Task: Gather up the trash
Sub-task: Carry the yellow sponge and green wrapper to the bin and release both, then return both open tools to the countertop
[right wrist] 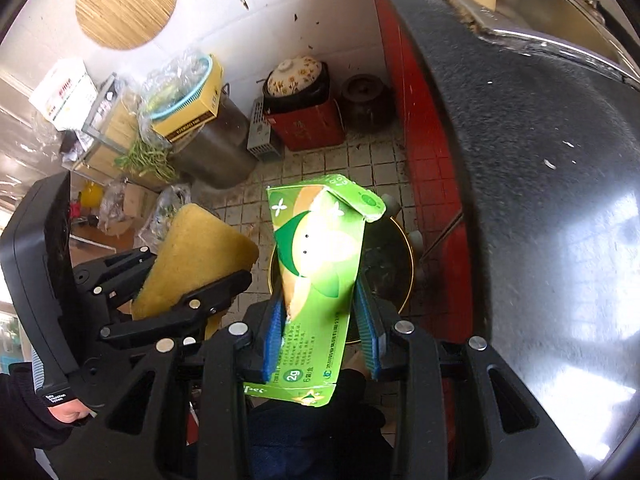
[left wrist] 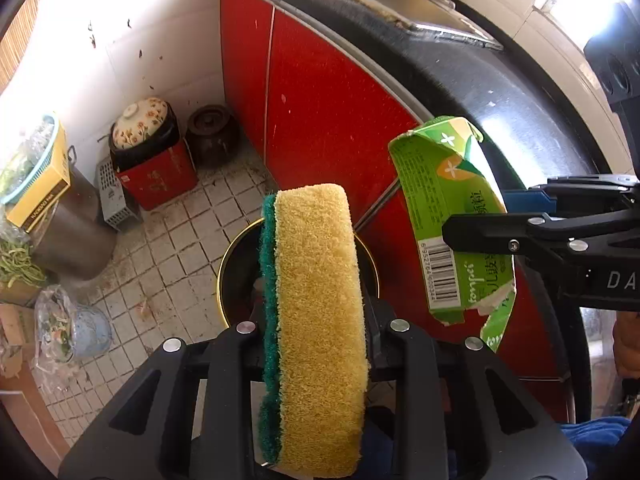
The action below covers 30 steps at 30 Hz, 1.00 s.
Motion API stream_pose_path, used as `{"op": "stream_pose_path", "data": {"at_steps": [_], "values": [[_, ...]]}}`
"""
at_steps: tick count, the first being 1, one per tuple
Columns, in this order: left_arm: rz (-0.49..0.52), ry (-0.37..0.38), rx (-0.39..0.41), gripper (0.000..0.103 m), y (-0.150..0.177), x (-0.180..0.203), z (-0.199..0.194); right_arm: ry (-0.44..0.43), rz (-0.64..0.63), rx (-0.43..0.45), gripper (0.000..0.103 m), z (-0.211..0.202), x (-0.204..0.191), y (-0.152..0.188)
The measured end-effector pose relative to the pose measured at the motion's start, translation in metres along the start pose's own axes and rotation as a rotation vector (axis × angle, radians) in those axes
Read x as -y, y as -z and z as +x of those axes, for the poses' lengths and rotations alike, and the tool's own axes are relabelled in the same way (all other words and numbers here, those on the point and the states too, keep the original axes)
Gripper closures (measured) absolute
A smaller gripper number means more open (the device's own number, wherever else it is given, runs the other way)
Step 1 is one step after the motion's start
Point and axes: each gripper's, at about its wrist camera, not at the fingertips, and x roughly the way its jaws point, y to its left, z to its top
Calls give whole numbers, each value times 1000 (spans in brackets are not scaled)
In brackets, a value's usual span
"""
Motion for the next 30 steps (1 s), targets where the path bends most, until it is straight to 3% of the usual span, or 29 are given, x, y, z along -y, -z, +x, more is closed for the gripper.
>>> {"op": "stream_pose_path", "data": {"at_steps": [6,7,10,13,15,18,19,23,25,30], "values": [[3,31,-8,76,1,-9,10,10,-7,-14,69,5,2,-7],[7,41,-11,71,0,-10,11,13,-10,-14,69,5,2,-8],[17,50,-9,39,0,-10,14,25,-14,-25,66,10,2,-14],[32,36,-9,35,0,-9,15,28,-20,-33,58,13,2,-17],[33,26,-11,29,1,-10,16,25,-19,-28,39,12,2,-18],[27,12,-10,26,3,-12,15,25,-18,-9,39,5,1,-18],[27,2,-8,21,3,-13,12,23,-15,-4,39,2,2,-17],[33,-12,-3,7,0,-5,-1,19,-6,56,24,-26,2,-9],[52,-24,-6,7,-4,5,-11,29,15,112,19,-52,7,0],[139,-6,29,7,-16,52,-36,87,135,252,16,-125,42,37]]}}
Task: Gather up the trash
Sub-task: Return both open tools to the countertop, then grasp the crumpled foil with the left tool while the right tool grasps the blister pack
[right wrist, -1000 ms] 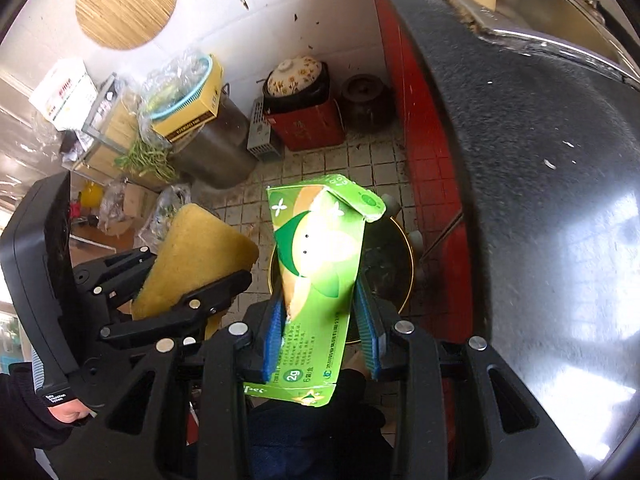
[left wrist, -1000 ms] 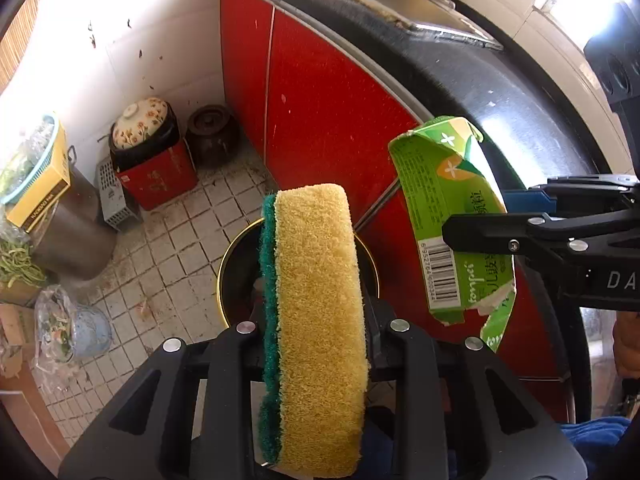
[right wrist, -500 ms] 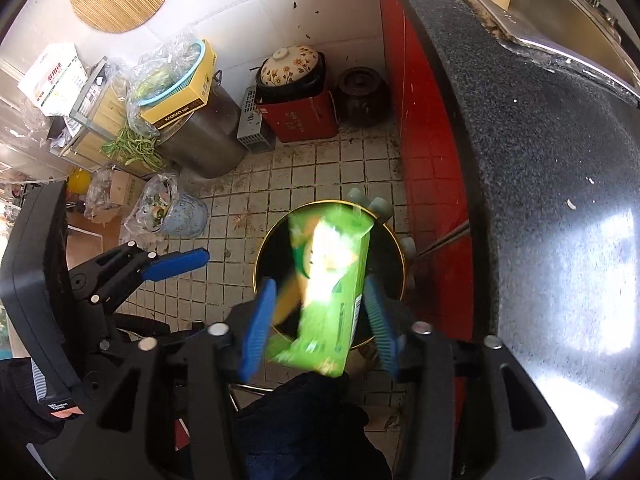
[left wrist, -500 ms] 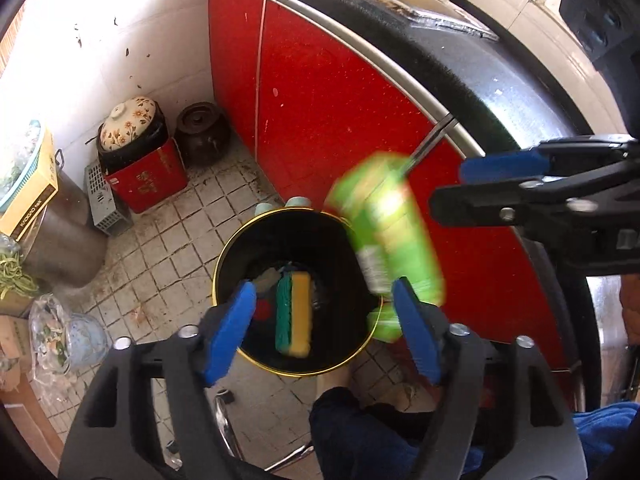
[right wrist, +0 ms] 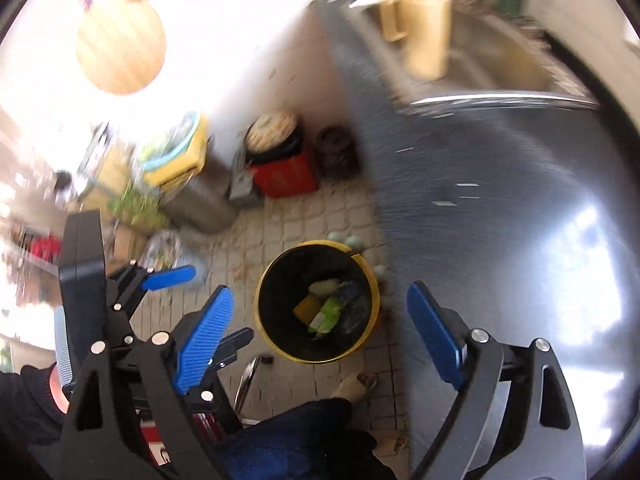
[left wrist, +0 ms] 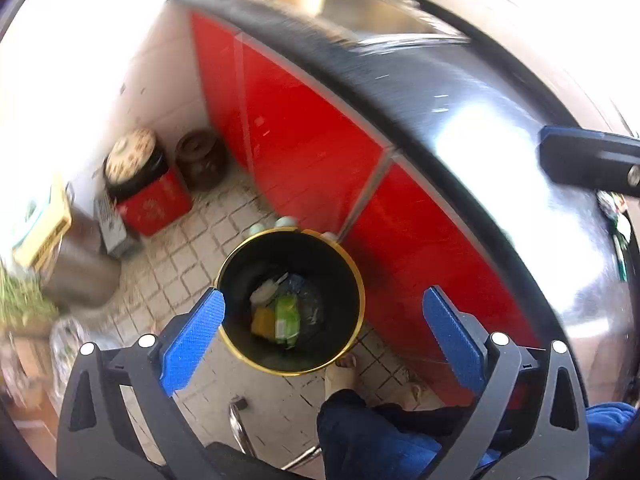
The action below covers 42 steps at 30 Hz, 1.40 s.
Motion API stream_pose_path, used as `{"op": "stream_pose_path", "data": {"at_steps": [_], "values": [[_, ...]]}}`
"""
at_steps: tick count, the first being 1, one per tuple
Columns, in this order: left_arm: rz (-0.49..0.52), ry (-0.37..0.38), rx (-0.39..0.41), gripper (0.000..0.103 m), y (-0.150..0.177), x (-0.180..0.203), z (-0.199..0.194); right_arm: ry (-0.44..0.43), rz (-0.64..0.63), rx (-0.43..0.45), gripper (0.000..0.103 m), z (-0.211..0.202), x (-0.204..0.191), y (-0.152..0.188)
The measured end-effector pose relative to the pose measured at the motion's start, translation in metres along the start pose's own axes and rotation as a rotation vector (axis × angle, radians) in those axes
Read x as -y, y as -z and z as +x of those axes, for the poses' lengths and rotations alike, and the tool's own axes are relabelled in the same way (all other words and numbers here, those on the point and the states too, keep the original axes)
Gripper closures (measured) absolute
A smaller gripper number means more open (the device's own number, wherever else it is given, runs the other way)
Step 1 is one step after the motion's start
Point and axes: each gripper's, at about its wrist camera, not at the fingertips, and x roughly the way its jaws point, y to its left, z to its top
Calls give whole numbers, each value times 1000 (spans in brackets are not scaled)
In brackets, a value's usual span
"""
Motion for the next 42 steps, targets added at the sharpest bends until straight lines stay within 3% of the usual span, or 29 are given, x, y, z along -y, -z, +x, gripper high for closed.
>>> {"op": "stream_pose_path", "data": {"at_steps": [5,9,14,20,24,30,38,42], "values": [[196,120,54,7,-28,90,-18,162,197,129,16,-84,74,34],[404,239,78,7,-45,178,-24,333,416,224,16,-158,141,91],[636,357,90,7,-50,289,-33,492,661,307,16,-229,192,174],[786,442,97,7,-41,371,-41,553,882,372,16,-276,224,259],[842,460,91,7,-38,398,-36,537,961,394,16,-285,236,285],[895,436,88,7,-45,428,-14,503,973,401,16,-279,262,280],[949,440,84,7,-67,472,40,430,1033,323,17,-243,334,268],[1009,430,75,7,-73,497,72,428,1068,265,23,-219,371,262]]}}
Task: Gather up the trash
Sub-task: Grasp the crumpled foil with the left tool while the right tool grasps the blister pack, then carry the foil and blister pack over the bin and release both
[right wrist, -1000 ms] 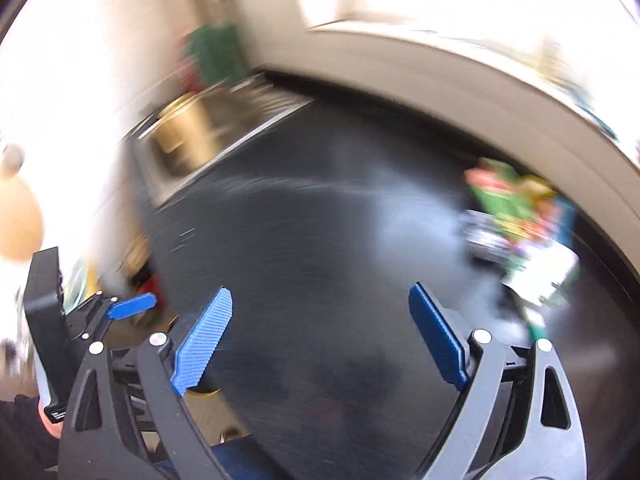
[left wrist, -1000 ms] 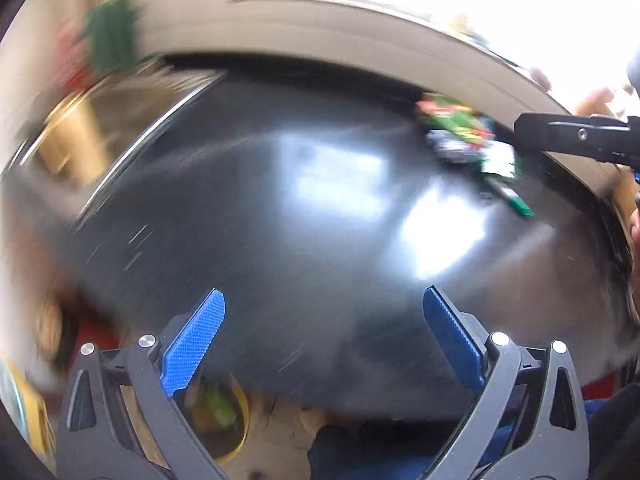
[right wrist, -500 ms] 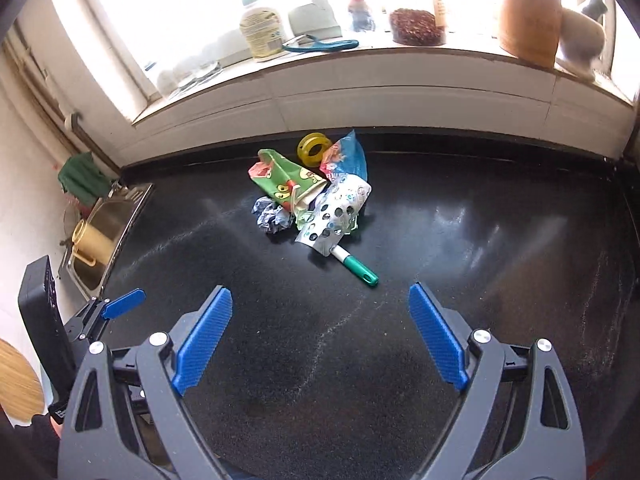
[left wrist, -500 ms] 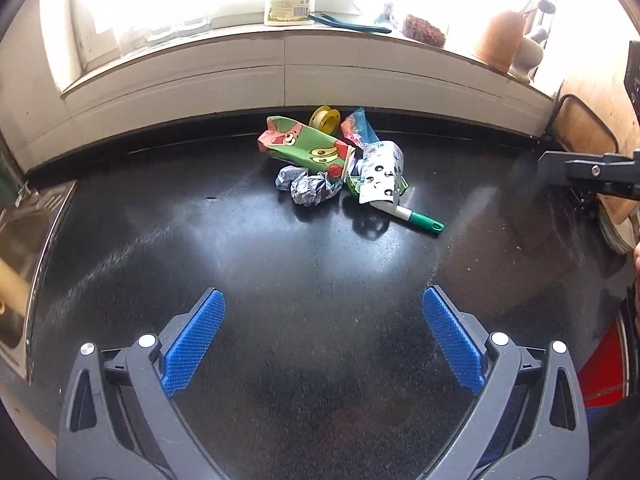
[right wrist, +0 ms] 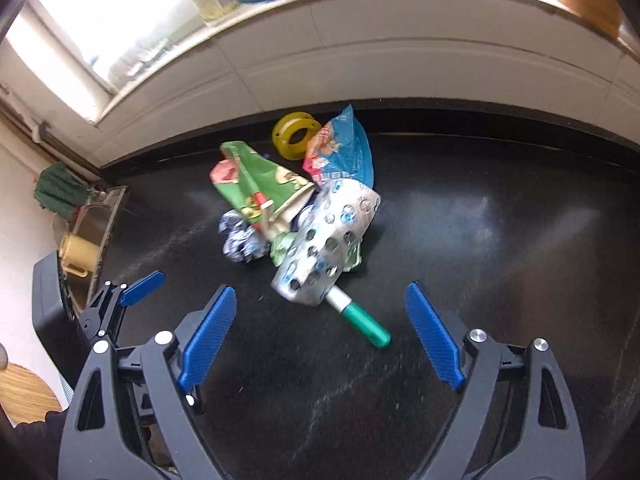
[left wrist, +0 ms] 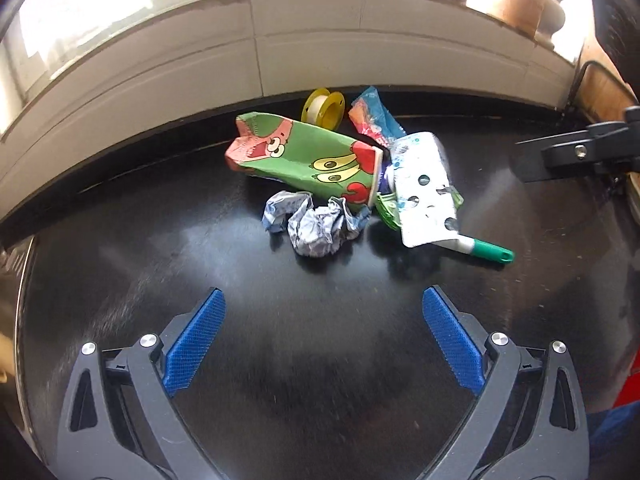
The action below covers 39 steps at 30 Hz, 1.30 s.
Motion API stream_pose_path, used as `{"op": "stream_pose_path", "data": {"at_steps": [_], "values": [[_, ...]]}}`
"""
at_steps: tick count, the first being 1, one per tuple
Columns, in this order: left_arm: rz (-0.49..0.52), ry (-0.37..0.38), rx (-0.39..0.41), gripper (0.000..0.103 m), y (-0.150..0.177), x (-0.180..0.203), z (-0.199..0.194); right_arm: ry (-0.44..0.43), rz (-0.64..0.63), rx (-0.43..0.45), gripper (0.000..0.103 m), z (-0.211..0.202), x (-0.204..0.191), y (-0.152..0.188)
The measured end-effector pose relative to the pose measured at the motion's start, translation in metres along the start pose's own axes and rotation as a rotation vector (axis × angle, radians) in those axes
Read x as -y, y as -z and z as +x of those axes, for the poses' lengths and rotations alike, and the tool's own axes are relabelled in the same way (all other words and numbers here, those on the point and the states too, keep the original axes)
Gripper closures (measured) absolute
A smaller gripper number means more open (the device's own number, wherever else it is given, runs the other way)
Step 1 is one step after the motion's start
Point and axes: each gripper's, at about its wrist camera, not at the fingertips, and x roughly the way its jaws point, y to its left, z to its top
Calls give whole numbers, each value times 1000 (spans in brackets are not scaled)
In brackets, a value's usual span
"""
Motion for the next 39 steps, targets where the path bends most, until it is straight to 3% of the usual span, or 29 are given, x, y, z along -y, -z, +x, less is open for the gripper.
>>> {"op": "stream_pose_path", "data": {"at_steps": [8,12,15,17,20,33,39], "values": [[15,59,-52,10,-27,-18,58,-3,86,-108,29,70,19,-34],[34,70,-52,12,-34,-22,71,-47,102,-131,47,84,21,-39],[41,92,-36,26,-39,-22,70,-54,83,-116,58,80,18,-41],[40,107,-37,49,-41,-22,67,-67,80,-106,65,74,18,-39],[26,117,-39,64,-40,-21,59,-66,75,-80,69,63,17,-37],[-101,75,-6,66,-7,-8,-33,-88,-8,29,70,-32,-1,4],[-157,43,-8,66,33,13,-74,-81,-58,36,70,-59,-2,43]]}}
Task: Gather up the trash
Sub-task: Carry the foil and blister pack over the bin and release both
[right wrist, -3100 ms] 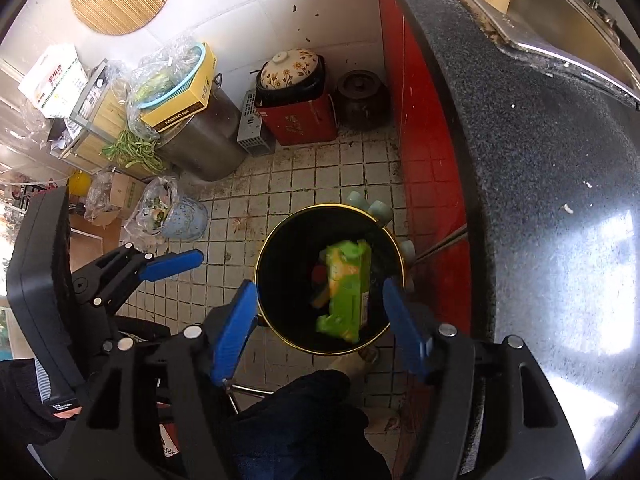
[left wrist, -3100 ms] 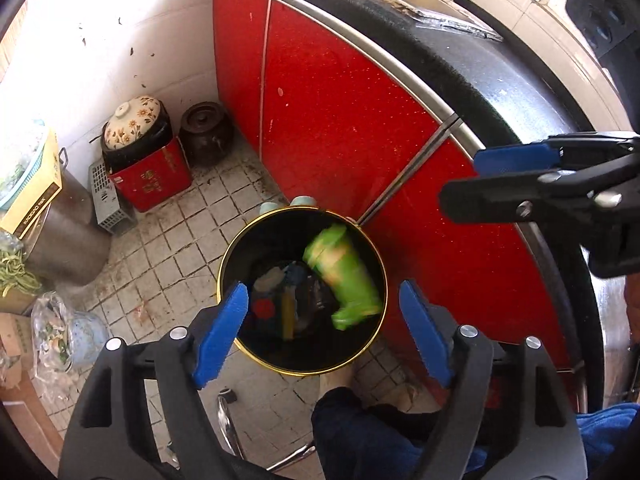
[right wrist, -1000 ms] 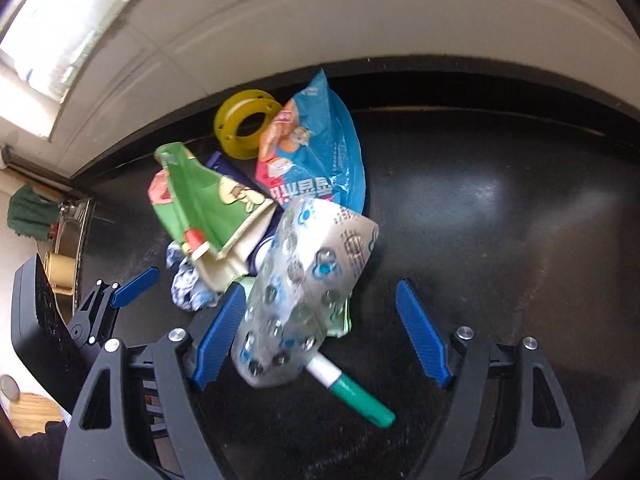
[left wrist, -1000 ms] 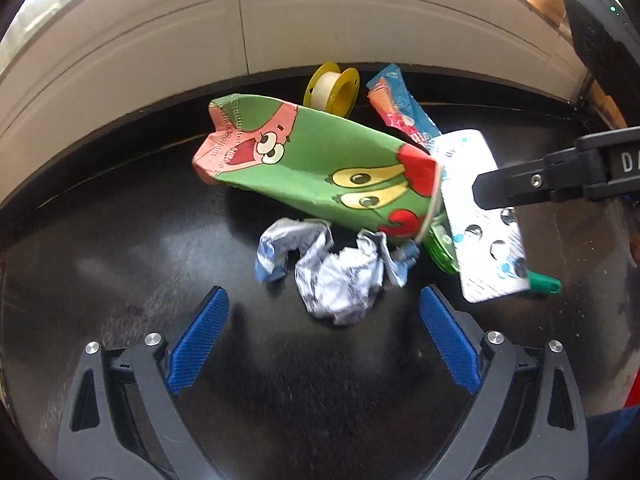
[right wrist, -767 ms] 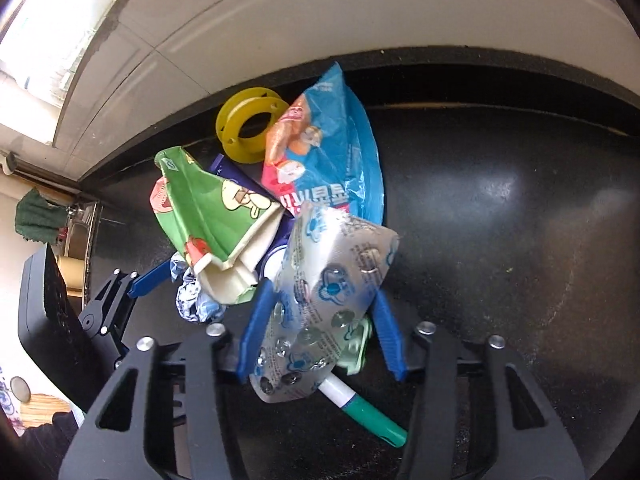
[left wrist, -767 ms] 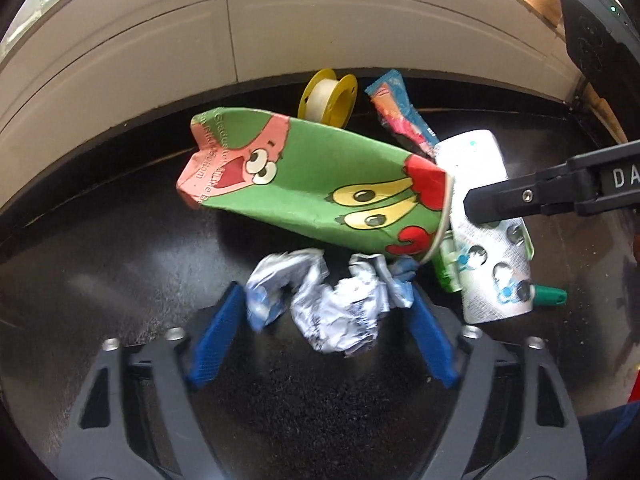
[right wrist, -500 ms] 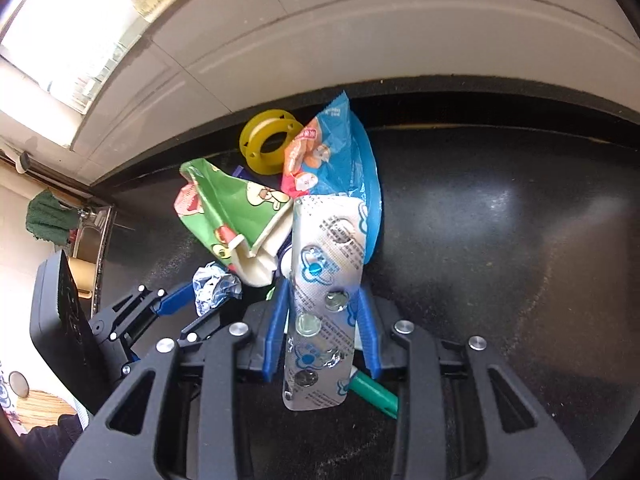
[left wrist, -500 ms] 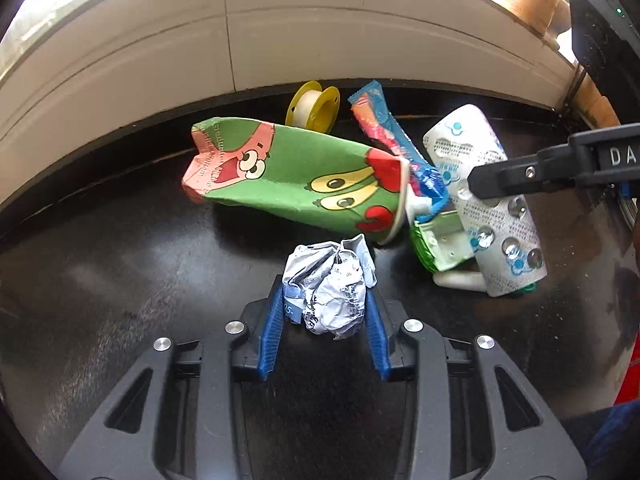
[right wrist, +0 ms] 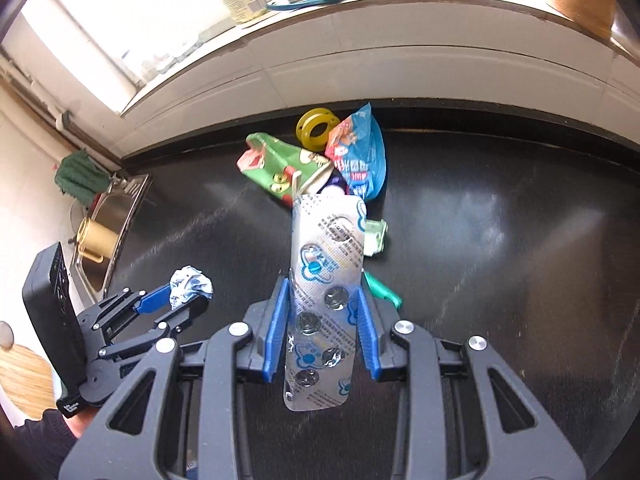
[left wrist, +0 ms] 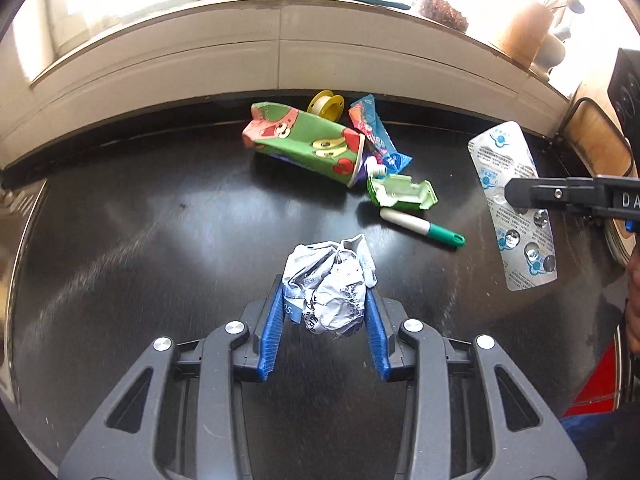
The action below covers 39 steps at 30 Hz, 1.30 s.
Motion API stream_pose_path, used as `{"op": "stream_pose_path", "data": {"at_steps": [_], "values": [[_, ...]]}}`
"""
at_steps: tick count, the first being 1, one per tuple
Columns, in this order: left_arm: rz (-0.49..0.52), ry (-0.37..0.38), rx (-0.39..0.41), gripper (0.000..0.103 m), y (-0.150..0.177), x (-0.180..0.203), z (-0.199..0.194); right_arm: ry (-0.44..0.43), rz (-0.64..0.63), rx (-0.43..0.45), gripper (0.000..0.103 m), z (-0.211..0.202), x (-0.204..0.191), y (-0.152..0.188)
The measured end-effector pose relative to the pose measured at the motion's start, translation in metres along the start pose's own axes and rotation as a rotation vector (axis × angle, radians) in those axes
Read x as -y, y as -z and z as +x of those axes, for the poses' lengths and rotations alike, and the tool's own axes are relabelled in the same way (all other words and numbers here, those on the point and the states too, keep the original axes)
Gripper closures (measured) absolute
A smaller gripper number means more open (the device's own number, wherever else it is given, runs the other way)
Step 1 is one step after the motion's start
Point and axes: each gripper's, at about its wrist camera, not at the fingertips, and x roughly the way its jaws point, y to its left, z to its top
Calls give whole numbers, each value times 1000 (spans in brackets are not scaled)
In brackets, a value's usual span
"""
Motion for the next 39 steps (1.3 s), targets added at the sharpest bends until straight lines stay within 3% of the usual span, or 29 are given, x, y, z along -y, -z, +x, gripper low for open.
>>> {"op": "stream_pose_path", "data": {"at_steps": [10,19,24,29,39], "values": [[-23,-27,16,66,41,10,-37,-3,-54,-5,70,-13,-18,43],[-93,-95,57,66,66,-5,-68,-38,-166,-12,70,-13,-57,51],[-202,-175,86,66,98,-33,-97,-115,-313,-51,69,6,-119,59],[-363,-293,93,66,153,-72,-133,-210,-495,-128,69,30,-197,86],[-701,-488,55,66,293,-131,-192,-434,-817,-409,69,82,-348,186]]}}
